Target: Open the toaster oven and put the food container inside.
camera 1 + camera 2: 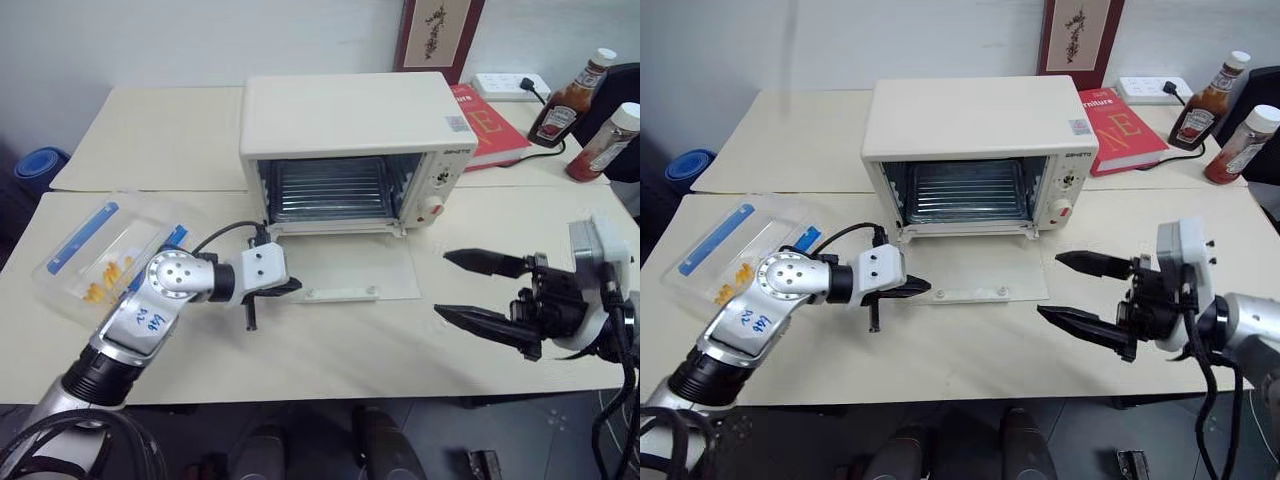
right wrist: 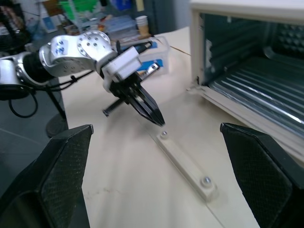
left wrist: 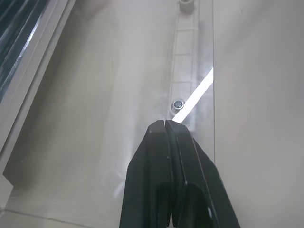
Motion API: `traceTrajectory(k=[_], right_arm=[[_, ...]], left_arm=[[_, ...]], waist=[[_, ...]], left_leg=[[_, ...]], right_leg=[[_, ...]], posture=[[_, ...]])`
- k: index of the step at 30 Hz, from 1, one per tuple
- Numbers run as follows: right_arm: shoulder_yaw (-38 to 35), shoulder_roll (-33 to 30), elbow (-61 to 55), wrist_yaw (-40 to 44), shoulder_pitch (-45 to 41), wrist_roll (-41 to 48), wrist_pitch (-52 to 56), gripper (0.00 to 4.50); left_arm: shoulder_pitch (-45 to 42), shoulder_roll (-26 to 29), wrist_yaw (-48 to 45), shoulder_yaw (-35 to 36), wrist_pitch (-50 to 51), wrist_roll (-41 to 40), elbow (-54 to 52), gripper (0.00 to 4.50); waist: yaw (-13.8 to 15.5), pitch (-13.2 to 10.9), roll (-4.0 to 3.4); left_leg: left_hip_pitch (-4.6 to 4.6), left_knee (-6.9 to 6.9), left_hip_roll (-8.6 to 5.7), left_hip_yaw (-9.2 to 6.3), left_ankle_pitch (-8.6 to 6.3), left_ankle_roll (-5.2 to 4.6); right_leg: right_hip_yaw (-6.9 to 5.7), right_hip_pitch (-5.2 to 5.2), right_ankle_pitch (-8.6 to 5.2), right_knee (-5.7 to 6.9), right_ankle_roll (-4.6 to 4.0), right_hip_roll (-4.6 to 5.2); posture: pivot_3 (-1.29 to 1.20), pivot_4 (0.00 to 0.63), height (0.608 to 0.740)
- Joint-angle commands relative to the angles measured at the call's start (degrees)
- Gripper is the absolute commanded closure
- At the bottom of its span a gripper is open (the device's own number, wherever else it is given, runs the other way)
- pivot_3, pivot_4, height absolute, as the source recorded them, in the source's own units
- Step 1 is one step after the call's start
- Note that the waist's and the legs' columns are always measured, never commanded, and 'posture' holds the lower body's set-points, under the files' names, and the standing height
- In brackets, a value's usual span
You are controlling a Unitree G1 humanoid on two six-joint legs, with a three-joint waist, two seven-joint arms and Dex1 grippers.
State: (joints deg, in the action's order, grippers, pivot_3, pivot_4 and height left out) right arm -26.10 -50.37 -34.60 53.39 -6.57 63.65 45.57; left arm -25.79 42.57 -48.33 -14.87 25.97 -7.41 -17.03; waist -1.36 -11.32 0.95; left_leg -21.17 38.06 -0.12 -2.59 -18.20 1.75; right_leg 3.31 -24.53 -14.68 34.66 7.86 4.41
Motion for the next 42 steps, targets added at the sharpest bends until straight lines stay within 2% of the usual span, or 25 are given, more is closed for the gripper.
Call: traceTrajectory(k=[1, 3, 6, 10, 14, 19, 21, 25, 30, 35, 42], right_arm=[[4.1, -0.9, 1.4, 2.2, -4.7, 1.1, -0.4, 0.00], [7.6, -0.7, 3.7, 3.7, -8.8, -0.1, -0.9, 0.00], [12.7, -0.2, 8.3, 7.2, -14.5, -2.7, -1.7, 0.00], [18.6, 1.2, 14.3, 12.7, -20.8, -7.0, -3.5, 0.00], [24.2, 4.3, 21.2, 18.1, -27.6, -11.2, -5.5, 0.00], [28.8, 8.4, 27.5, 22.9, -33.8, -15.5, -7.4, 0.00], [29.8, 9.9, 29.2, 24.0, -35.9, -16.6, -7.5, 0.00], [30.1, 11.3, 30.5, 25.2, -37.5, -17.8, -7.3, 0.00], [28.1, 13.1, 30.9, 22.9, -37.9, -16.4, -5.1, 0.00], [27.2, 13.5, 28.0, 21.2, -35.9, -16.1, -4.5, 0.00], [25.1, 13.0, 25.8, 18.5, -33.2, -15.5, -3.5, 0.00]], left_arm=[[5.6, 0.7, 3.7, 7.4, 5.6, -1.5, -6.7, 4.46], [11.1, 0.2, 5.1, 14.6, 11.2, -5.8, -11.7, 4.46], [19.8, -2.7, 6.0, 30.8, 22.4, -17.6, -20.9, 3.86], [31.3, -5.3, 7.4, 48.8, 30.9, -27.3, -30.9, 2.73], [39.8, -10.1, 12.3, 66.1, 36.1, -34.1, -35.4, 1.58], [40.3, -15.7, 24.1, 80.0, 41.2, -41.0, -34.6, 0.06], [37.0, -16.7, 30.3, 83.2, 43.2, -45.1, -33.1, 0.02], [29.3, -15.3, 42.6, 85.8, 52.7, -50.0, -29.2, 0.02], [14.8, -12.5, 53.5, 89.0, 65.9, -49.0, -21.0, 0.02], [8.9, -7.8, 66.5, 86.1, 66.5, -50.0, -9.7, 0.02], [6.4, -5.6, 78.2, 83.8, 66.5, -60.8, -4.9, 0.02]], waist=[[0.0, 0.0, 0.01], [-0.5, 0.0, 0.00], [-0.4, 0.0, 0.02], [-0.1, 0.0, 0.06], [-0.1, 0.0, 0.07], [0.0, 0.0, 0.07], [0.0, 0.0, 0.09], [0.0, 0.0, 0.09], [-0.1, 0.0, 0.20], [-0.3, 0.0, 0.21], [-0.2, 0.1, 0.29]], left_leg=[[-0.02, -0.01, 0.00, -0.01, -0.01, -0.01], [0.02, -0.01, 0.05, 0.10, -0.04, -0.06], [0.03, -0.02, 0.12, 0.12, -0.05, -0.07], [0.00, 0.01, 0.12, 0.01, -0.06, -0.06], [0.05, 0.03, 0.08, 0.02, -0.06, -0.05], [0.08, 0.03, 0.07, -0.02, -0.06, -0.02], [0.08, 0.04, 0.07, -0.07, -0.07, 0.02], [0.08, 0.04, 0.04, -0.13, -0.06, 0.09], [0.07, 0.03, 0.02, -0.12, -0.06, 0.17], [0.07, -0.02, 0.04, -0.07, -0.08, 0.34], [0.02, -0.02, 0.04, -0.10, -0.10, 0.50]], right_leg=[[-0.02, -0.01, 0.00, -0.01, 0.00, 0.00], [0.04, -0.07, 0.00, 0.00, 0.00, 0.02], [-0.02, -0.11, -0.01, 0.02, -0.02, 0.01], [-0.11, -0.09, -0.05, 0.03, -0.09, 0.03], [-0.13, -0.02, -0.05, -0.02, -0.09, 0.09], [-0.18, -0.01, -0.06, 0.02, -0.11, 0.09], [-0.21, -0.01, -0.06, 0.03, -0.12, 0.09], [-0.23, -0.01, -0.06, 0.08, -0.12, 0.11], [-0.25, -0.04, -0.06, 0.12, -0.12, 0.10], [-0.21, -0.15, -0.06, 0.16, -0.13, 0.10], [-0.20, -0.17, -0.06, 0.12, -0.13, 0.14]], posture=[[0.00, 0.150, 0.740], [0.00, 0.150, 0.740], [0.00, 0.150, 0.740], [0.00, 0.150, 0.740], [0.00, 0.150, 0.740], [0.00, 0.150, 0.740], [0.00, 0.150, 0.740], [0.00, 0.150, 0.740], [0.00, 0.150, 0.740], [0.00, 0.150, 0.740], [0.00, 0.150, 0.740]])
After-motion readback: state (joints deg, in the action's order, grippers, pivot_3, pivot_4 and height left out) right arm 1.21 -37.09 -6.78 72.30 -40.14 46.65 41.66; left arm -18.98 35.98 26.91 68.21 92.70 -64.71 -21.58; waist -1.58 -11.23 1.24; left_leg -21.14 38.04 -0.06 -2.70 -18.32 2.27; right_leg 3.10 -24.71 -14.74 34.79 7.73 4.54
